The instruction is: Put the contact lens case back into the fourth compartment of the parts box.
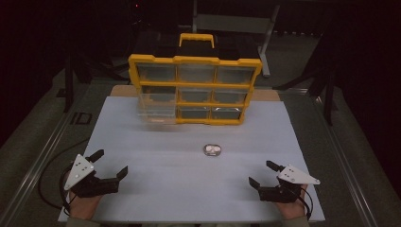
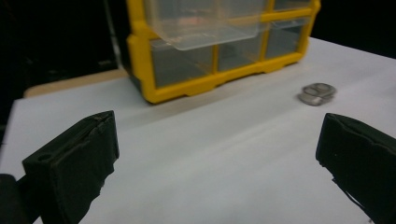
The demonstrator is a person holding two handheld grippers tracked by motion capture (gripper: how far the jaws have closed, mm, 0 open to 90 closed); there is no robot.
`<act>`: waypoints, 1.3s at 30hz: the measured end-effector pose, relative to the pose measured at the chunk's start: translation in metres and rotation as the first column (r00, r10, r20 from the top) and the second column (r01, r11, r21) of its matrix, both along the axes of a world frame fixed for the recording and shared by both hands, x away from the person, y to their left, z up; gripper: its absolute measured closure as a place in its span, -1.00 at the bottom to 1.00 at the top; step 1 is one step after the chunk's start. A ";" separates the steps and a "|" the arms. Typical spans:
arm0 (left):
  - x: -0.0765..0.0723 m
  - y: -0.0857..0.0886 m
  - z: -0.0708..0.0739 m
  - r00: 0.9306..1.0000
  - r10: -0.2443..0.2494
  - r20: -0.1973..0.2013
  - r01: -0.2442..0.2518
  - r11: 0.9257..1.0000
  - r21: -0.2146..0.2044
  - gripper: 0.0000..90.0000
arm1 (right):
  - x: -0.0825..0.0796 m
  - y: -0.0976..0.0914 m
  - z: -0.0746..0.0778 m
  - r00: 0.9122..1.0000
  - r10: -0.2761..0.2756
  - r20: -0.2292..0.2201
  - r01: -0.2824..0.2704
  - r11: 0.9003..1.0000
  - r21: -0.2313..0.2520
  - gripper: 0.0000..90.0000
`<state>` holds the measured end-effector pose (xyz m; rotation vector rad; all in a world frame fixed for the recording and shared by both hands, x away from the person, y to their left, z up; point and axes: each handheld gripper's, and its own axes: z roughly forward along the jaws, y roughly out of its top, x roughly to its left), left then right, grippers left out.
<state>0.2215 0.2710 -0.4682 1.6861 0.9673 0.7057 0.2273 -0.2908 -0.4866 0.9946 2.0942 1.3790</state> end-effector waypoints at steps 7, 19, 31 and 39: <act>0.002 -0.001 -0.004 1.000 0.000 -0.013 0.001 1.000 0.006 -1.00 | 0.001 0.000 0.000 1.000 -0.006 -0.029 0.006 1.000 -0.004 -0.84; 0.009 -0.007 -0.014 0.999 -0.001 -0.048 0.003 0.999 0.049 -1.00 | 0.004 0.003 -0.004 0.999 -0.010 -0.039 0.009 1.000 -0.008 -0.84; 0.008 -0.007 -0.014 0.998 0.015 -0.054 -0.013 0.999 0.035 -1.00 | 0.005 0.011 0.015 0.999 -0.011 -0.048 0.010 1.000 -0.022 -0.84; 0.009 -0.008 -0.015 0.998 0.013 -0.066 -0.011 0.999 0.037 -1.00 | 0.008 0.016 0.030 0.998 -0.001 -0.061 -0.002 0.999 -0.046 -0.84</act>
